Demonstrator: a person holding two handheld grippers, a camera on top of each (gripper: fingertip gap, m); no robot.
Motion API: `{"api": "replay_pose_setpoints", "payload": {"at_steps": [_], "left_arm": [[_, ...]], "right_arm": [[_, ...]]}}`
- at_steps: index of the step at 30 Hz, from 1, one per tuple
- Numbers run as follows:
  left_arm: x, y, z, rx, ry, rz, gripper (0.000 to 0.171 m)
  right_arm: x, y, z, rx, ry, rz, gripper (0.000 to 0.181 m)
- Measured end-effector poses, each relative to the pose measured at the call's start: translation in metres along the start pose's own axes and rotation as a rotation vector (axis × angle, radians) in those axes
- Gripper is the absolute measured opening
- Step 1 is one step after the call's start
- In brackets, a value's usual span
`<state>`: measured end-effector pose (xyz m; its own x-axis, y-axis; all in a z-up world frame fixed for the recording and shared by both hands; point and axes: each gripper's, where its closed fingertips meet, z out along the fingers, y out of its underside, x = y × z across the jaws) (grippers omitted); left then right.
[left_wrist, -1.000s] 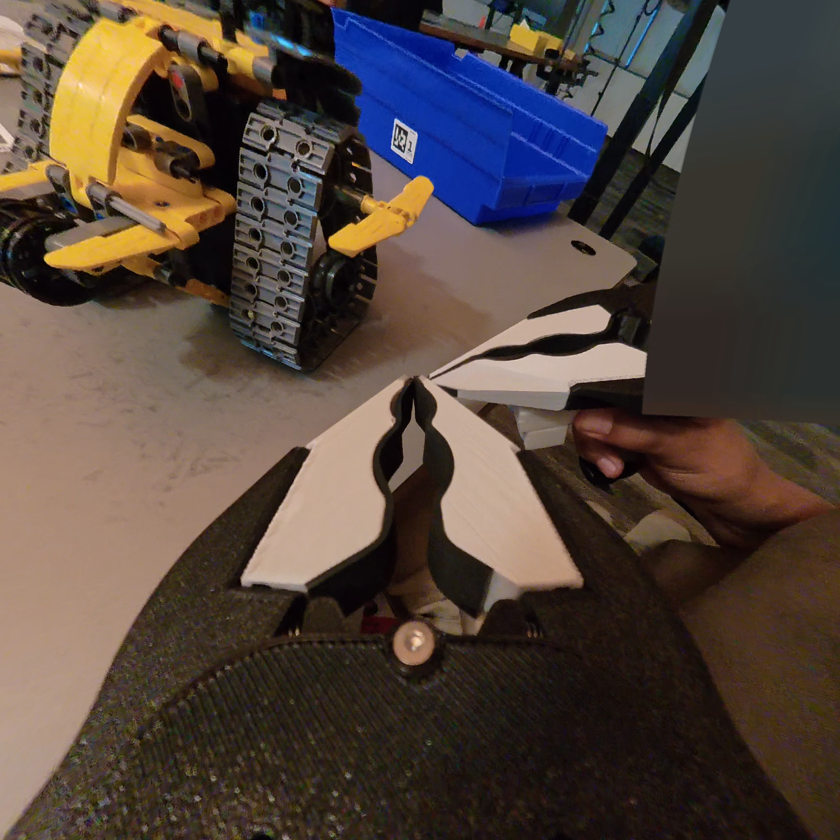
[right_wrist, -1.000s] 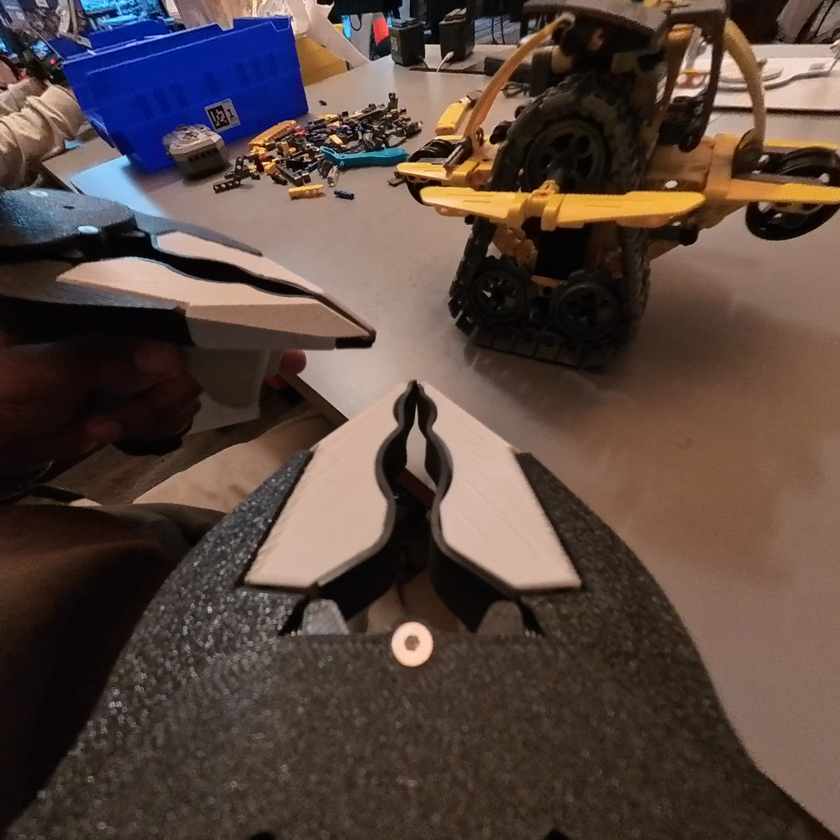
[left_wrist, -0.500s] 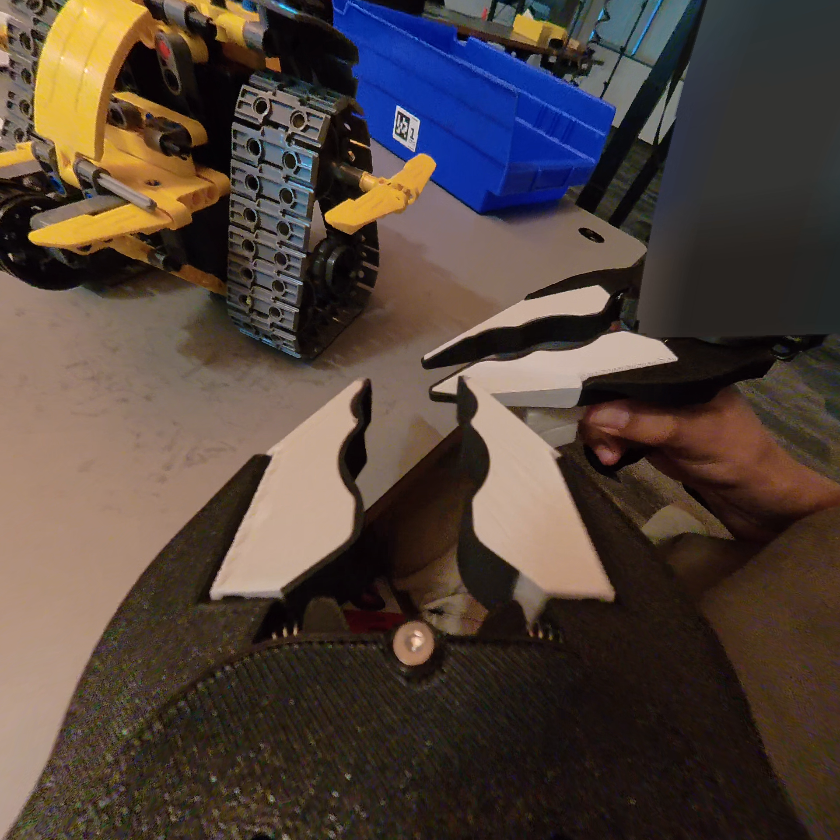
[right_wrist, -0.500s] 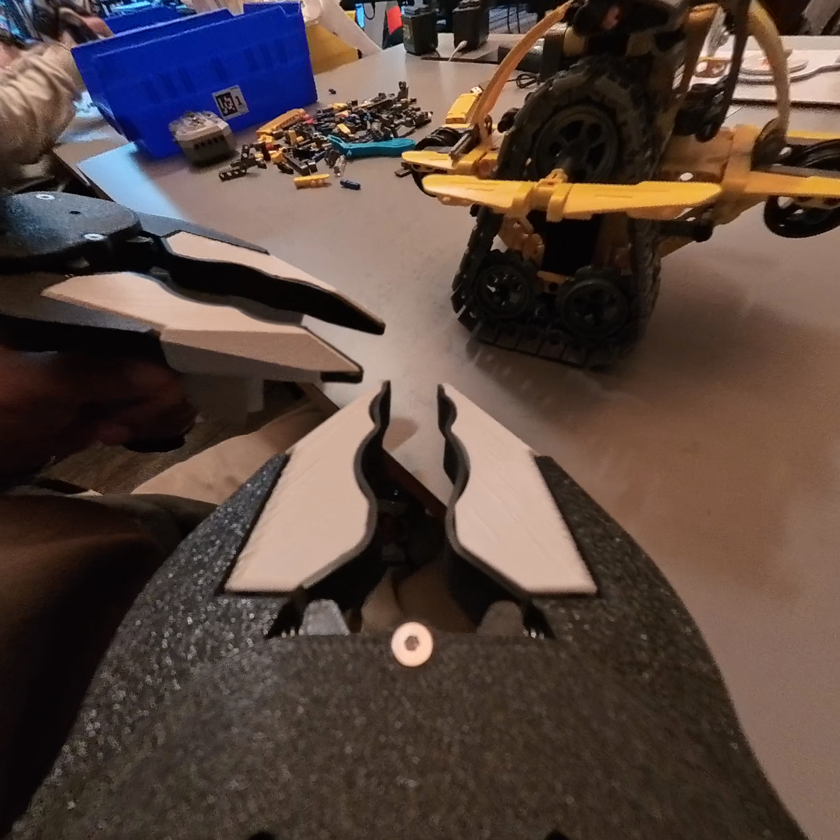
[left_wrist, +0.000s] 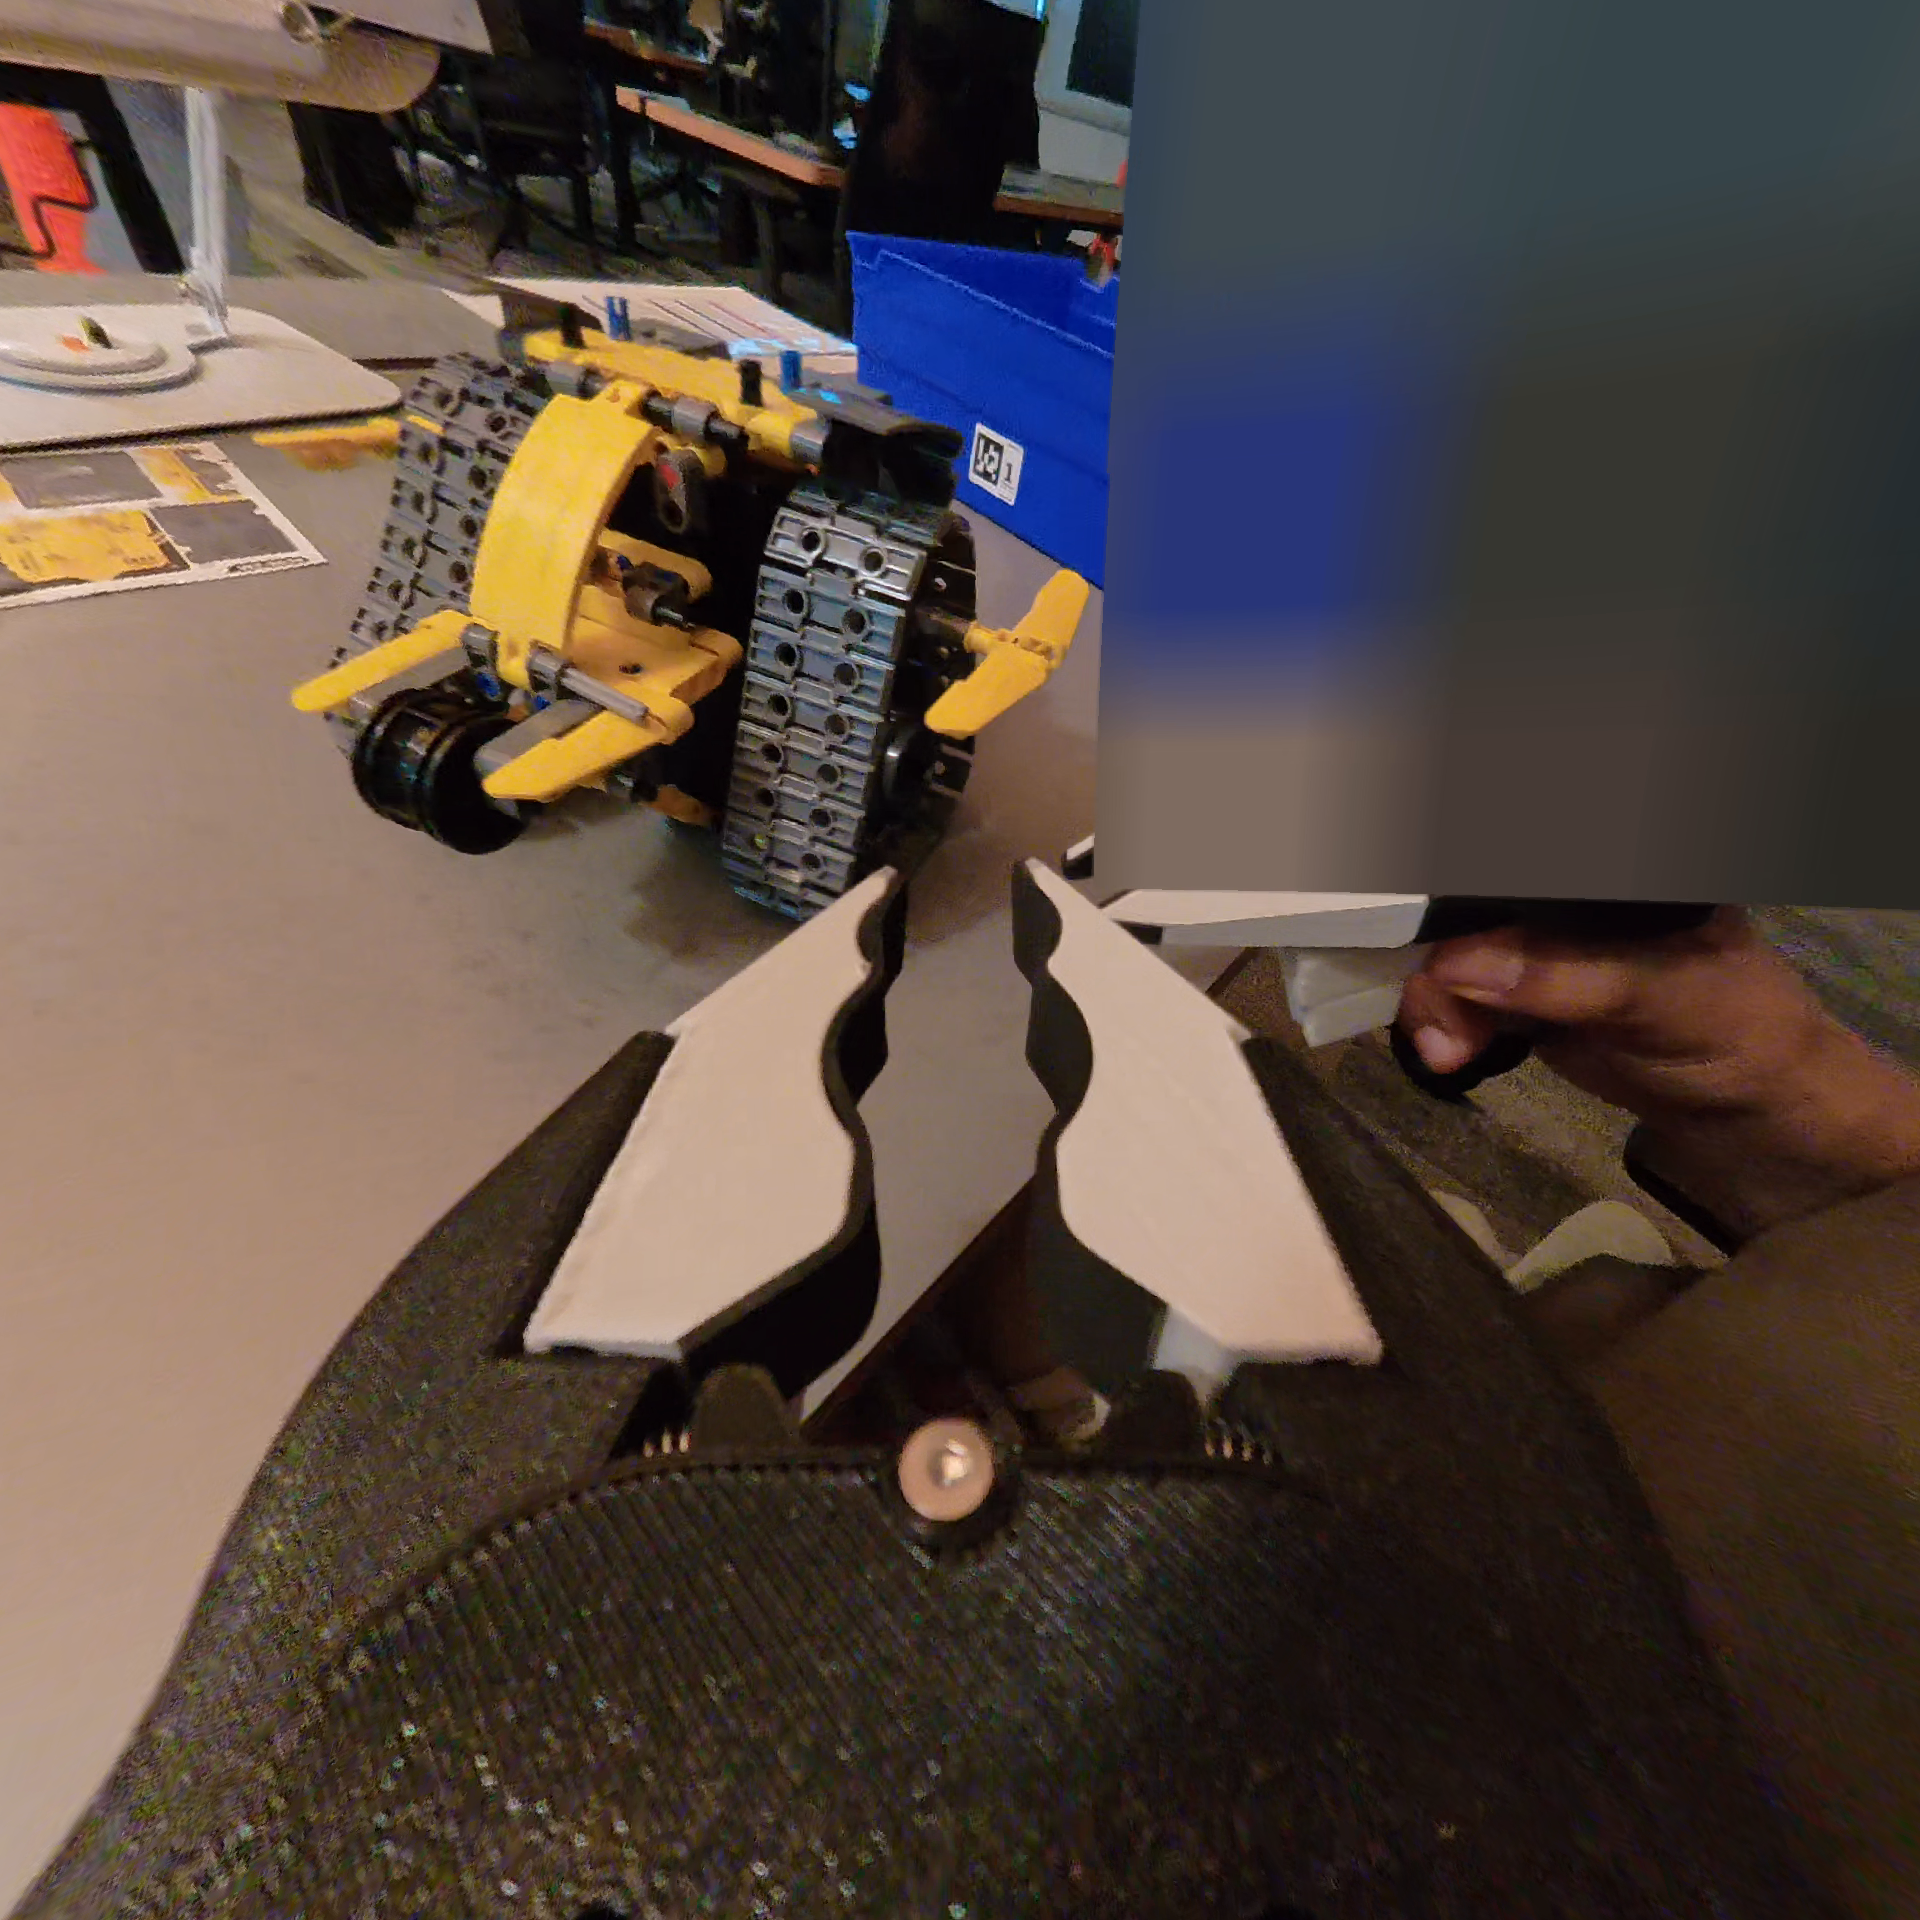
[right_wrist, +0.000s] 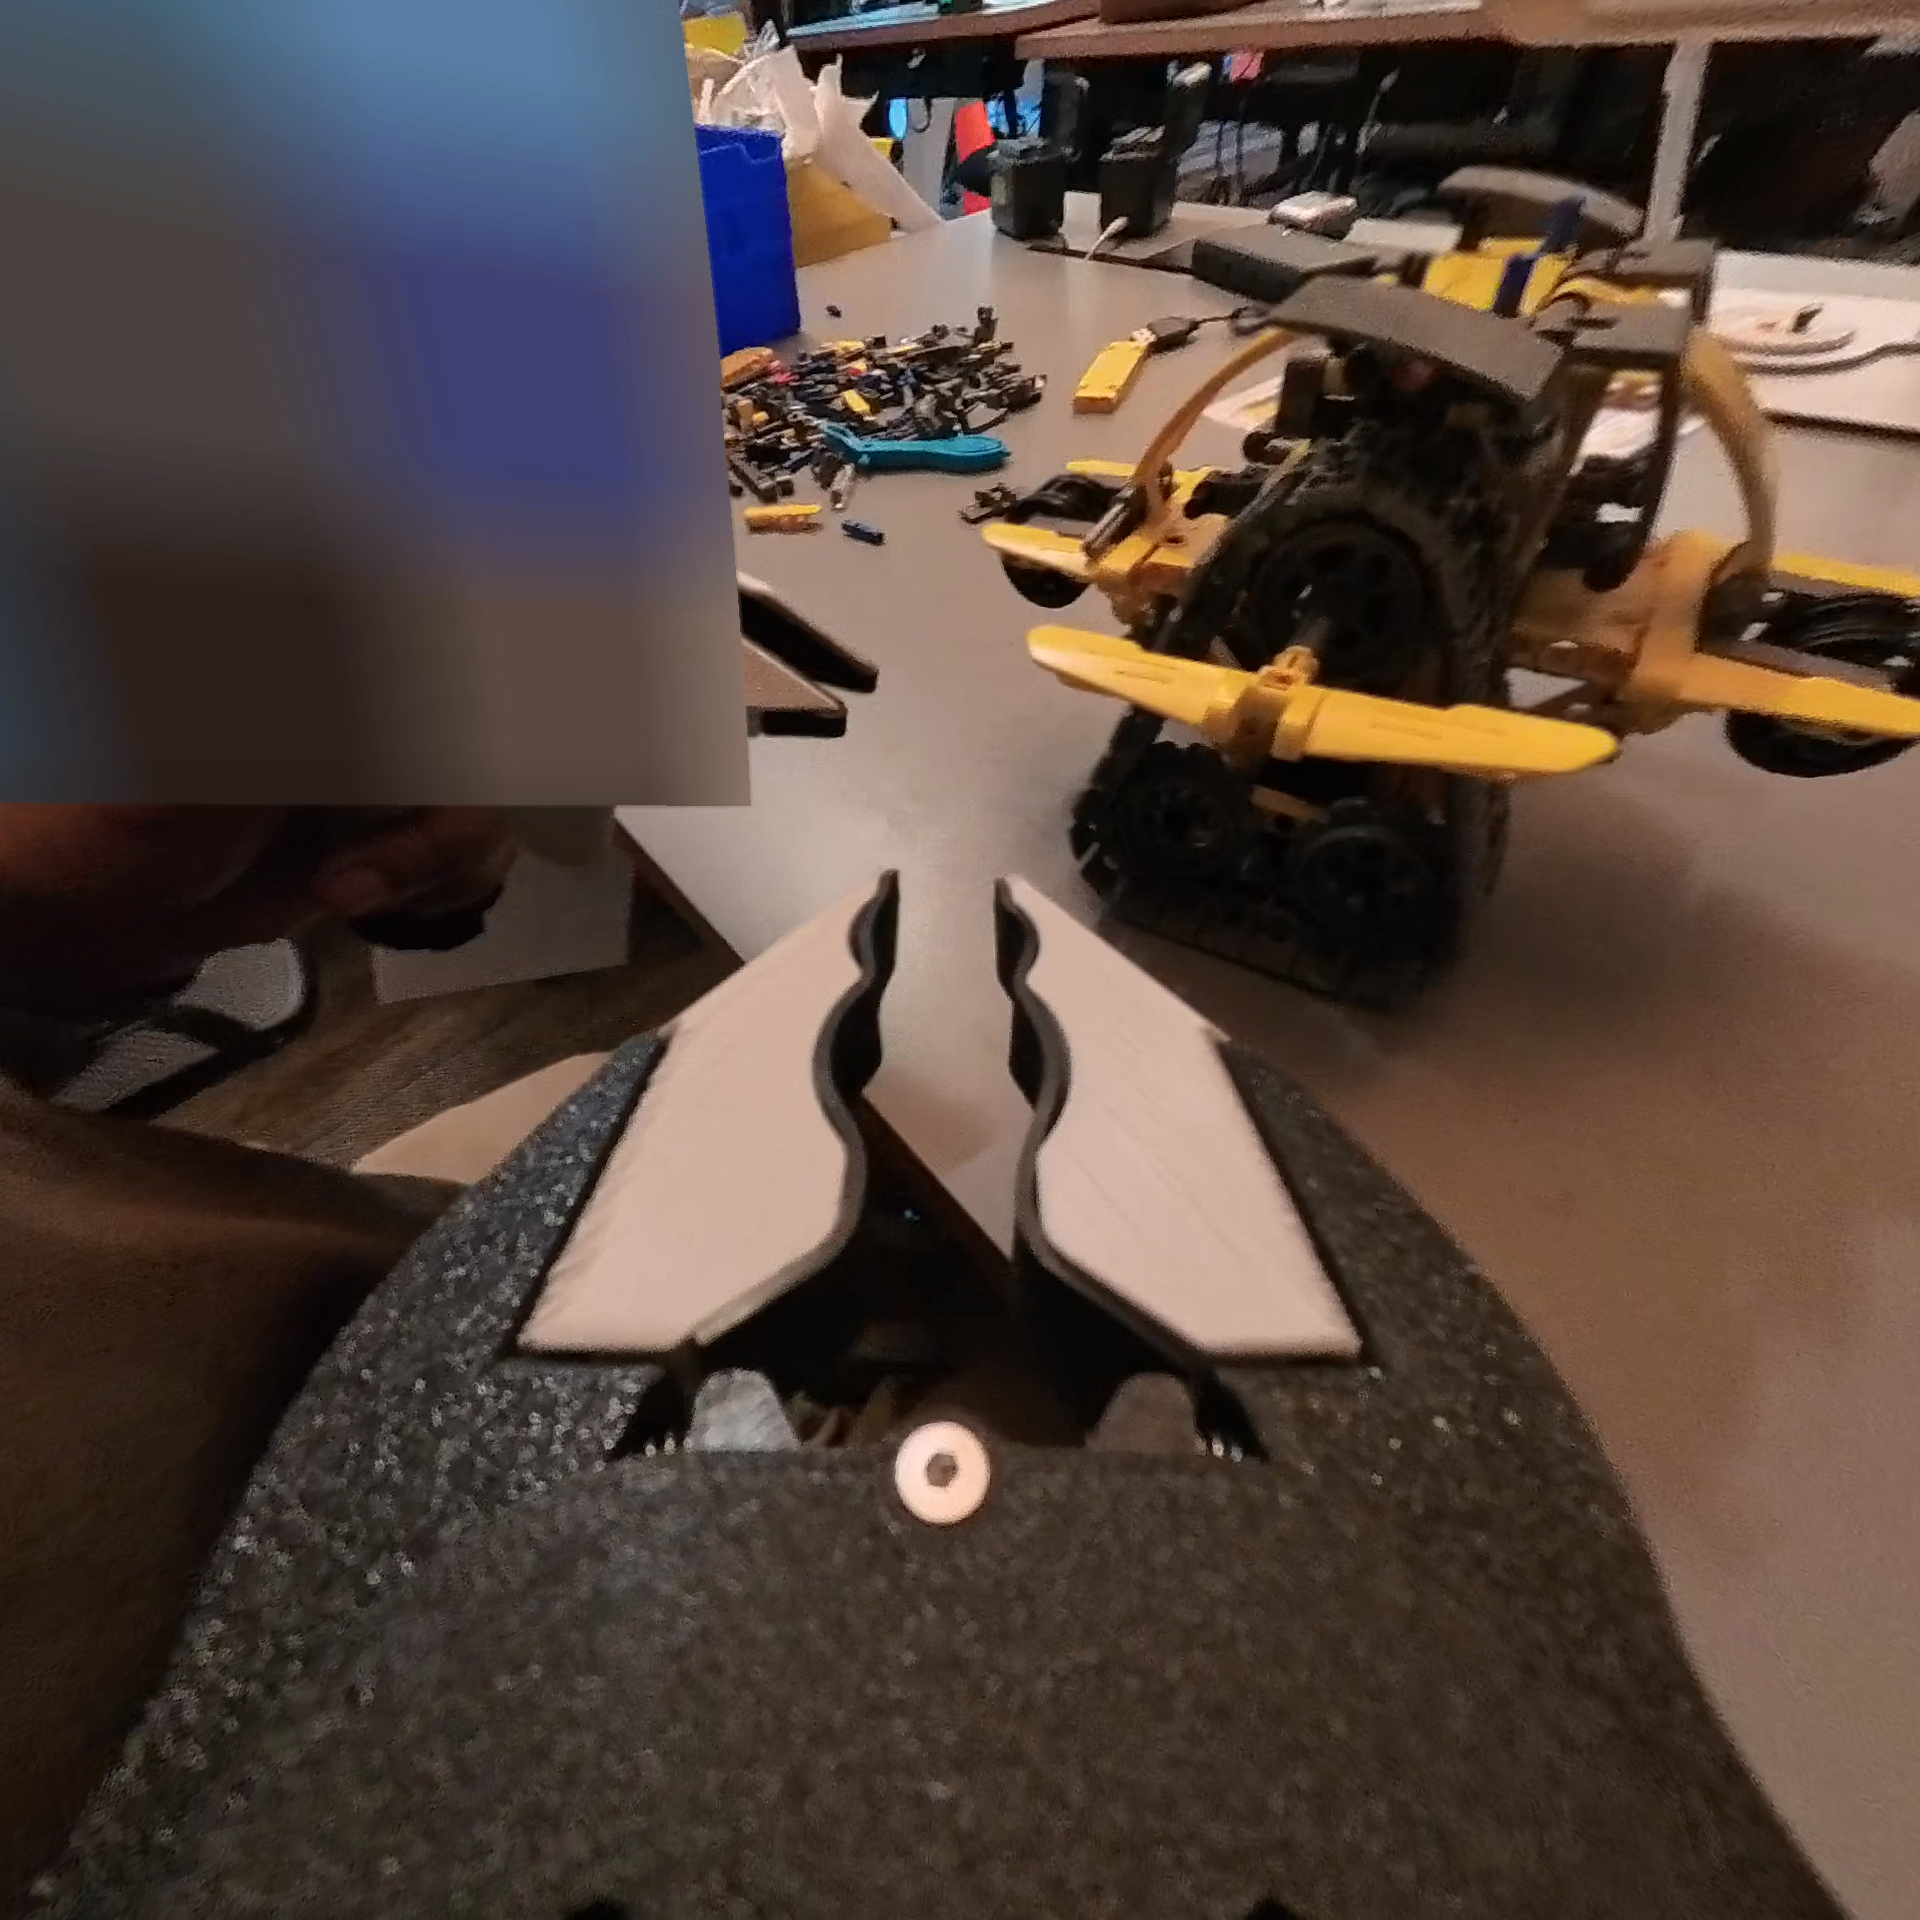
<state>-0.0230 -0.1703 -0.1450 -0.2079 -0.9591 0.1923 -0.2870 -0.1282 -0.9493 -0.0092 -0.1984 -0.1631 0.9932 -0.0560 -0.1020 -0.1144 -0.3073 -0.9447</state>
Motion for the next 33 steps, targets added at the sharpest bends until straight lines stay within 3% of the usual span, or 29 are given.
{"api": "replay_pose_setpoints", "payload": {"at_steps": [2, 9, 15, 22, 28, 33], "left_arm": [[-0.005, -0.003, -0.004, 0.012, 0.01, 0.012, 0.033], [-0.037, -0.021, -0.015, 0.096, -0.04, -0.025, 0.052], [-0.057, -0.037, -0.015, 0.086, -0.075, 0.037, 0.071], [-0.076, -0.051, 0.009, 0.036, -0.019, 0.163, 0.084], [-0.082, -0.048, 0.029, -0.034, 0.136, 0.214, 0.084], [-0.086, -0.036, 0.045, -0.091, 0.198, 0.276, 0.077]], "right_arm": [[-0.008, -0.002, 0.001, -0.013, -0.028, 0.017, 0.019], [-0.022, -0.032, 0.009, 0.013, -0.061, -0.01, 0.021], [-0.001, -0.082, 0.007, -0.024, -0.054, -0.161, 0.035], [0.036, -0.124, 0.048, -0.386, -0.196, -0.568, 0.037], [0.036, -0.097, 0.085, -0.76, -0.505, -0.776, 0.044], [0.05, -0.071, 0.096, -0.963, -0.556, -0.916, 0.043]]}}
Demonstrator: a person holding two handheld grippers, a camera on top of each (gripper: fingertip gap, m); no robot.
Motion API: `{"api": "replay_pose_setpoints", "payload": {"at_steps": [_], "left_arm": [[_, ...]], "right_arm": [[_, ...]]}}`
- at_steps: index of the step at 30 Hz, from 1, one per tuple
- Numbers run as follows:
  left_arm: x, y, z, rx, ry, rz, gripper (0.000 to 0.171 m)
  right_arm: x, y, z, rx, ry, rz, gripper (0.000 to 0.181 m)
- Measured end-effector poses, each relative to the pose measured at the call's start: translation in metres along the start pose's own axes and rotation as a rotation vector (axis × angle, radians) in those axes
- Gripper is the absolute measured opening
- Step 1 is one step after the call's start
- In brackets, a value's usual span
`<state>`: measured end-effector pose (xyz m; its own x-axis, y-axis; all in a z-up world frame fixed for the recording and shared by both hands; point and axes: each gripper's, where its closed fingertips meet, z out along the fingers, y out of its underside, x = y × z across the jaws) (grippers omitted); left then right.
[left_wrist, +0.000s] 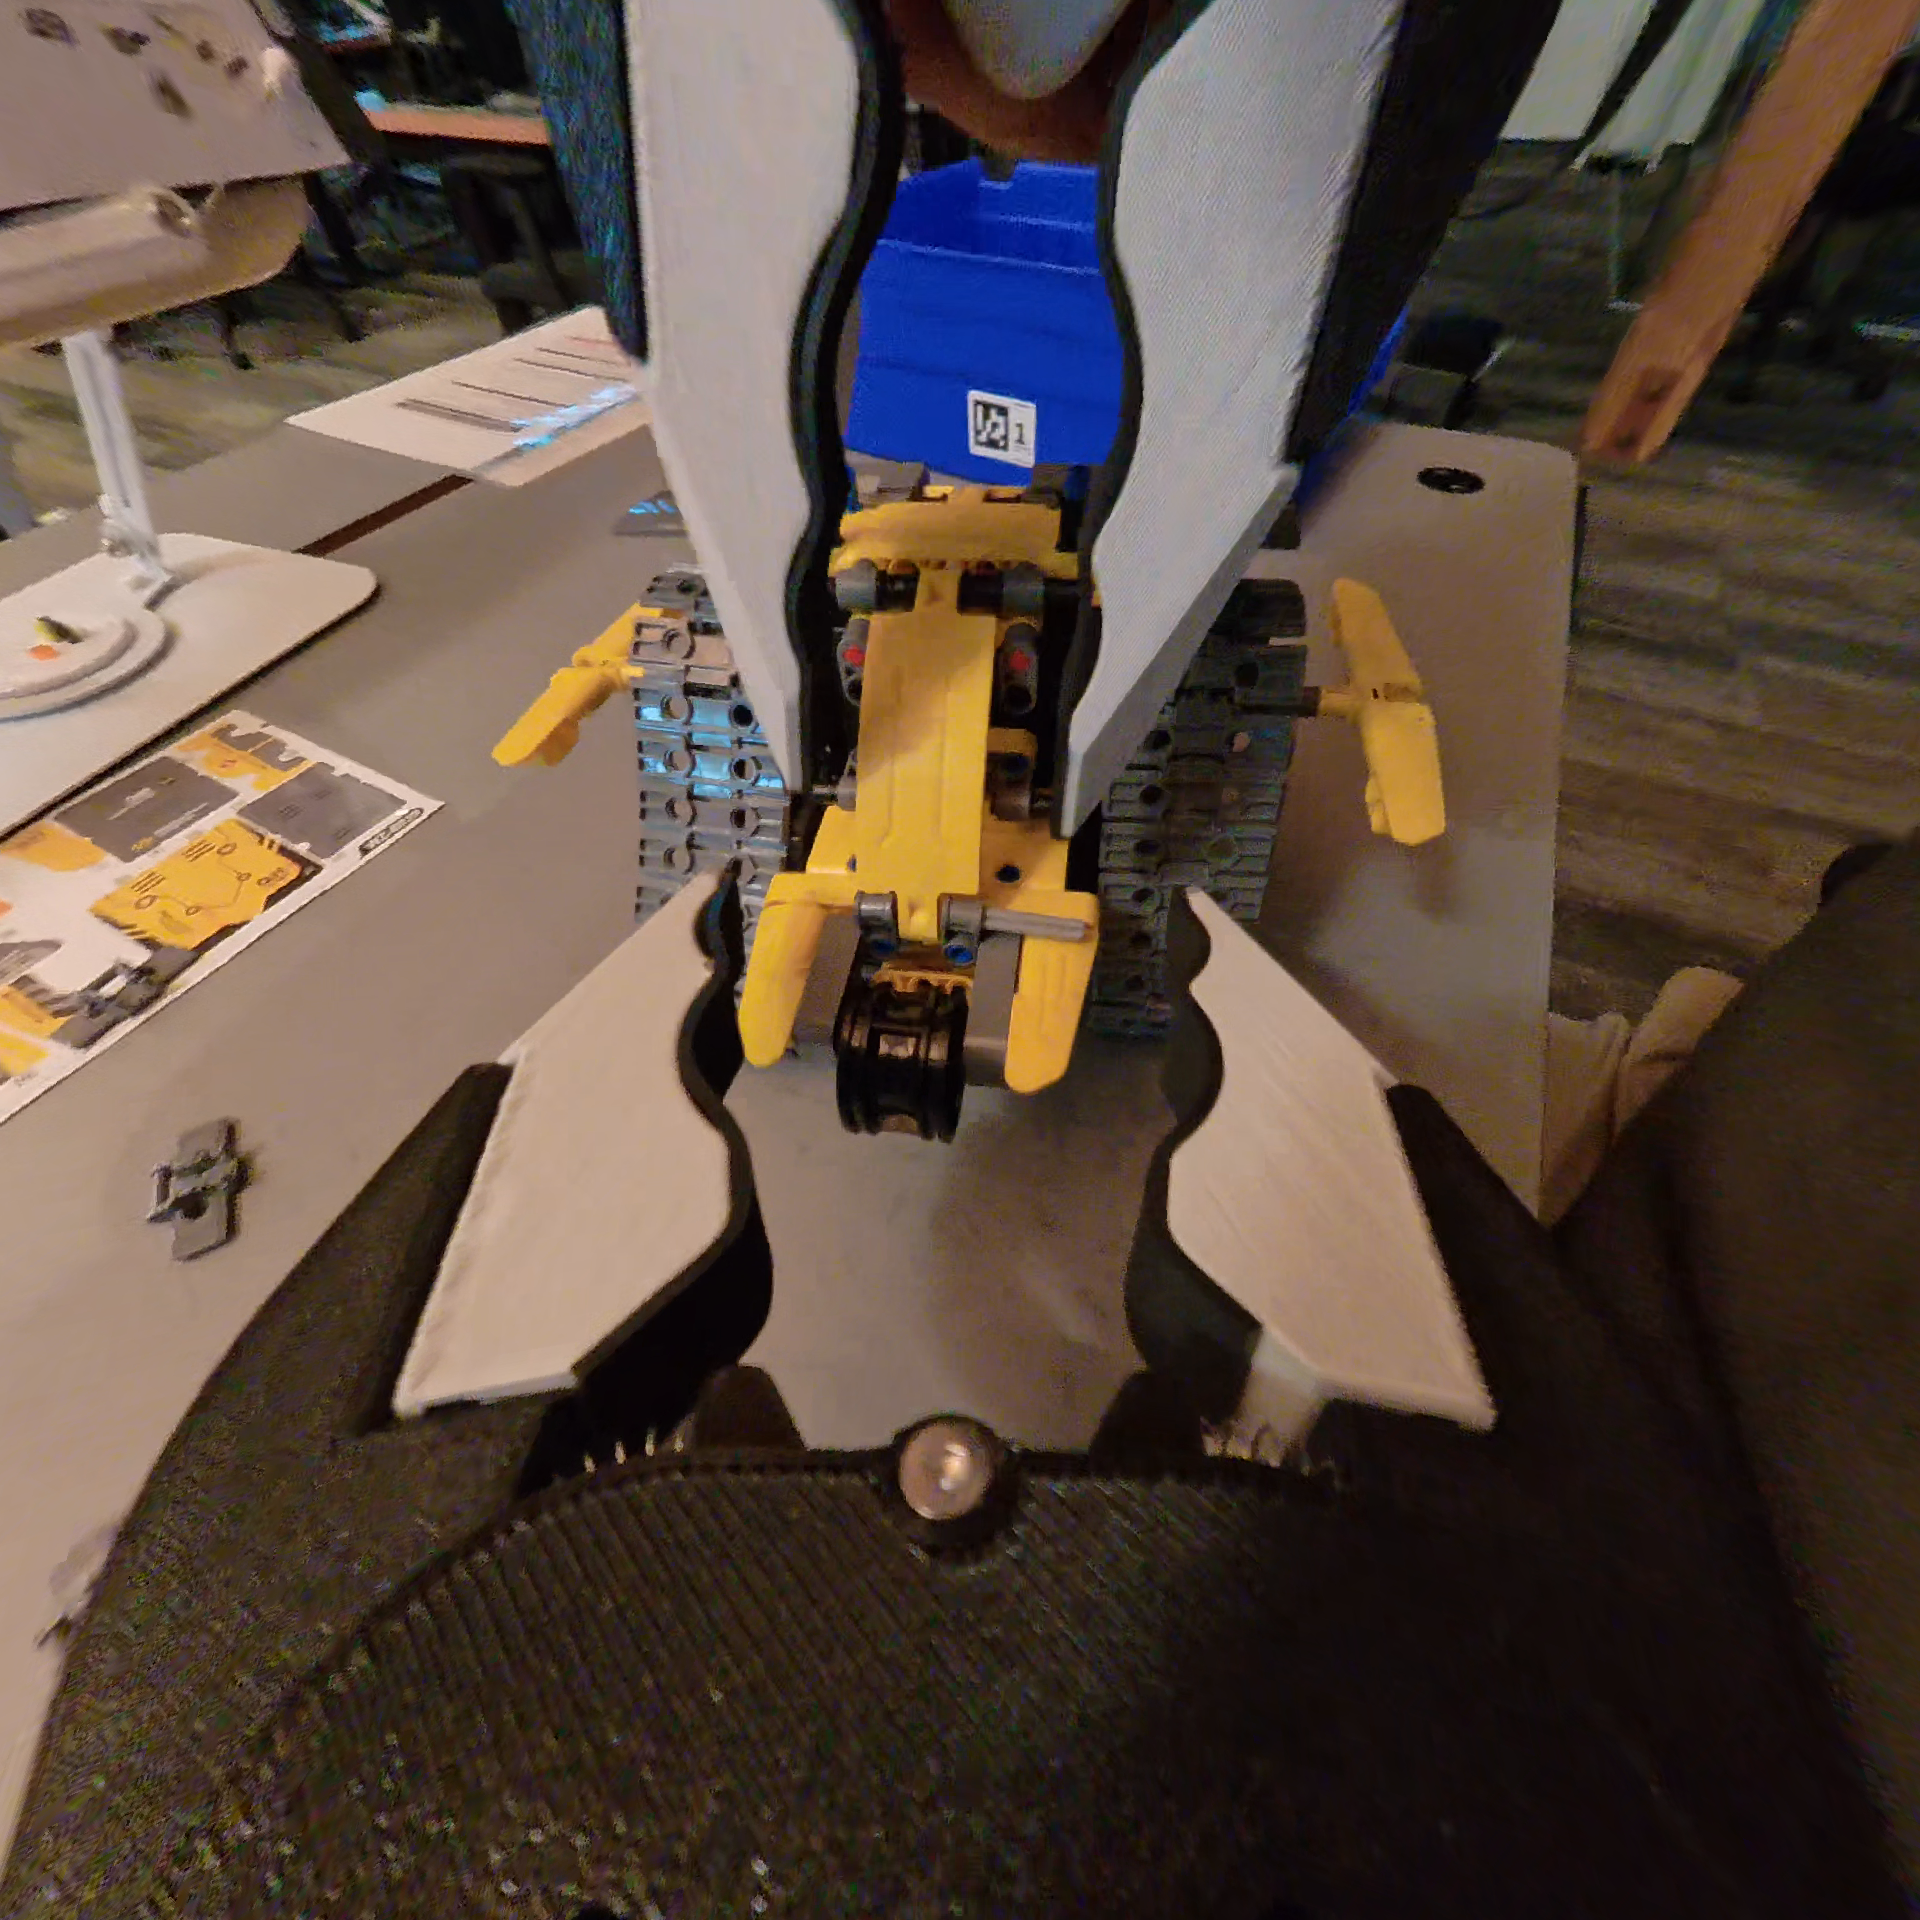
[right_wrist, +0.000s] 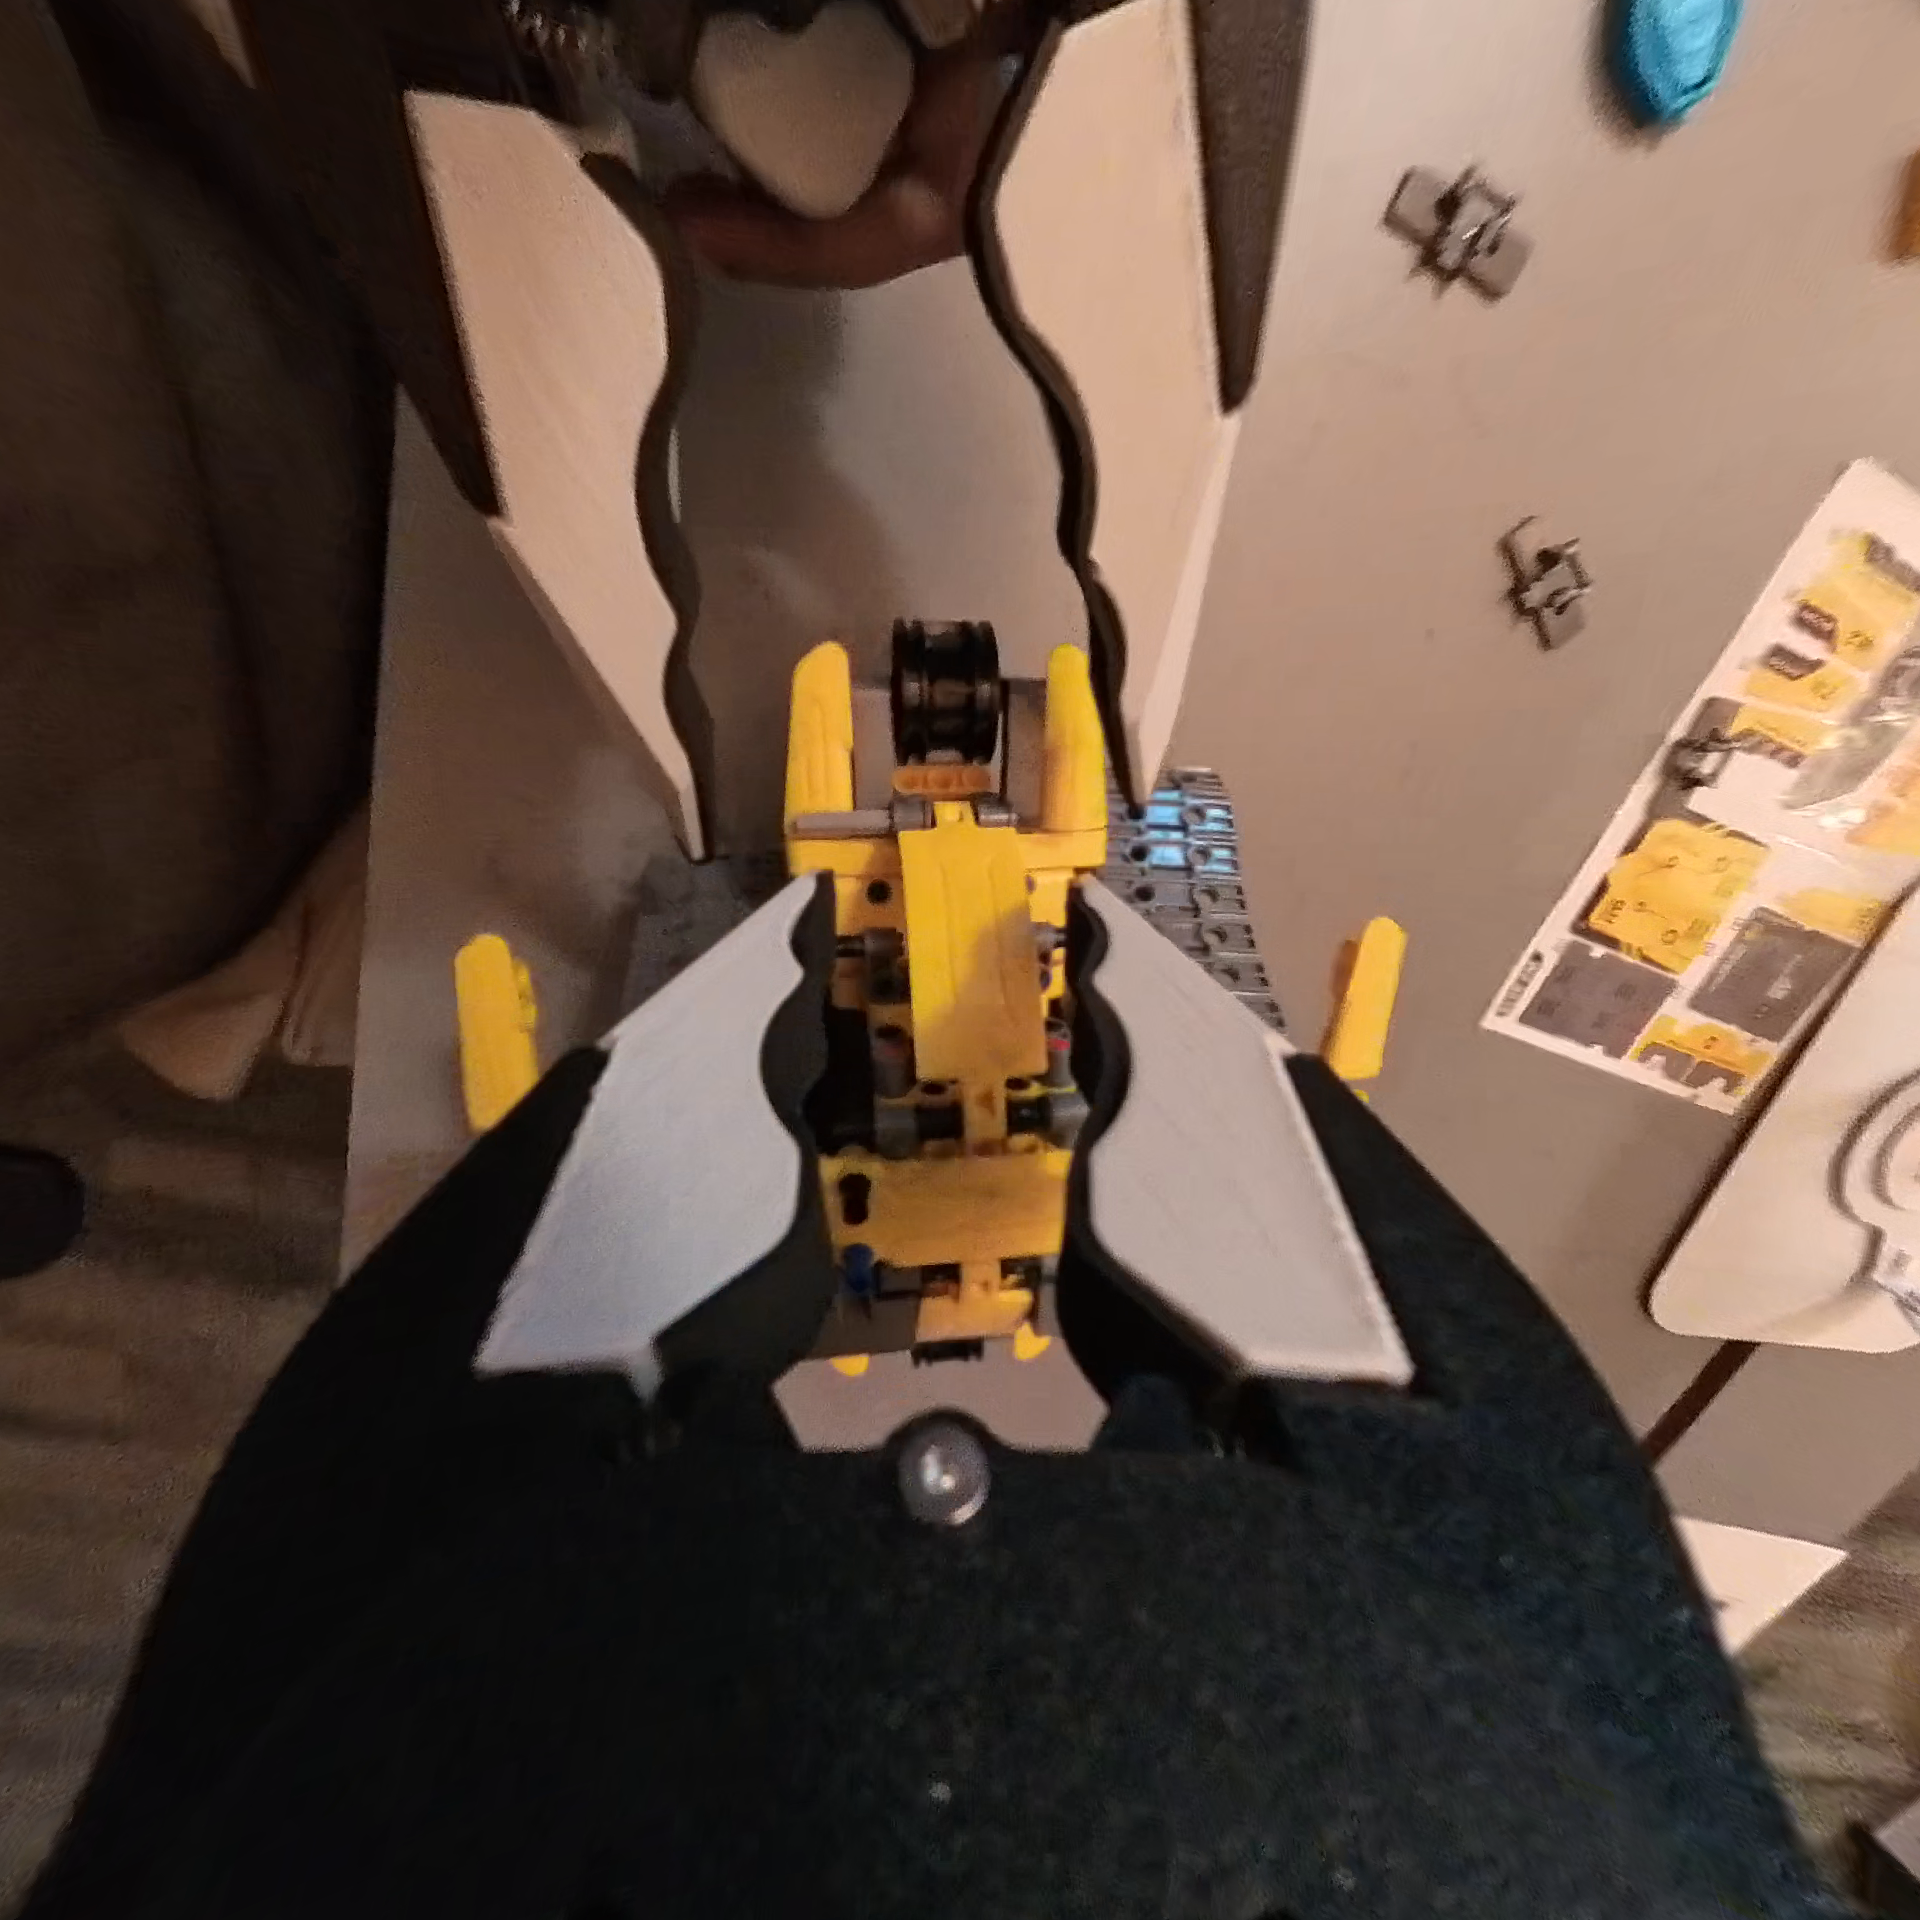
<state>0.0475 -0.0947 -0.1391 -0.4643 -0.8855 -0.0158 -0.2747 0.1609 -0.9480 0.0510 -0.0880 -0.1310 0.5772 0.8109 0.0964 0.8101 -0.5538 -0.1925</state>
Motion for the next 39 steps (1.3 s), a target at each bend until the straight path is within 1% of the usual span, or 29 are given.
{"api": "replay_pose_setpoints", "payload": {"at_steps": [4, 6, 11, 14, 19, 26, 39], "left_arm": [[0.0, 0.002, 0.009, 0.002, 0.043, 0.025, 0.068], [0.002, 0.004, 0.011, 0.002, 0.069, 0.04, 0.063], [0.008, 0.007, 0.014, 0.008, 0.125, 0.048, 0.048], [0.008, 0.009, 0.014, 0.013, 0.119, 0.056, 0.049], [0.01, 0.009, 0.016, 0.026, 0.103, 0.078, 0.049], [0.011, 0.009, 0.017, 0.026, 0.105, 0.074, 0.049], [0.012, 0.01, 0.017, 0.016, 0.121, 0.05, 0.049]], "right_arm": [[-0.003, 0.004, 0.008, -0.034, -0.033, -0.022, 0.036], [0.001, 0.003, 0.007, -0.024, -0.011, -0.025, 0.027], [0.0, 0.005, 0.003, -0.013, -0.003, -0.009, 0.025], [0.0, 0.004, 0.002, -0.012, -0.001, 0.007, 0.025], [-0.002, 0.009, 0.005, -0.067, 0.019, -0.037, 0.025], [-0.003, 0.011, 0.003, -0.089, 0.019, -0.043, 0.025], [-0.002, 0.012, 0.003, -0.063, 0.015, -0.045, 0.024]]}}
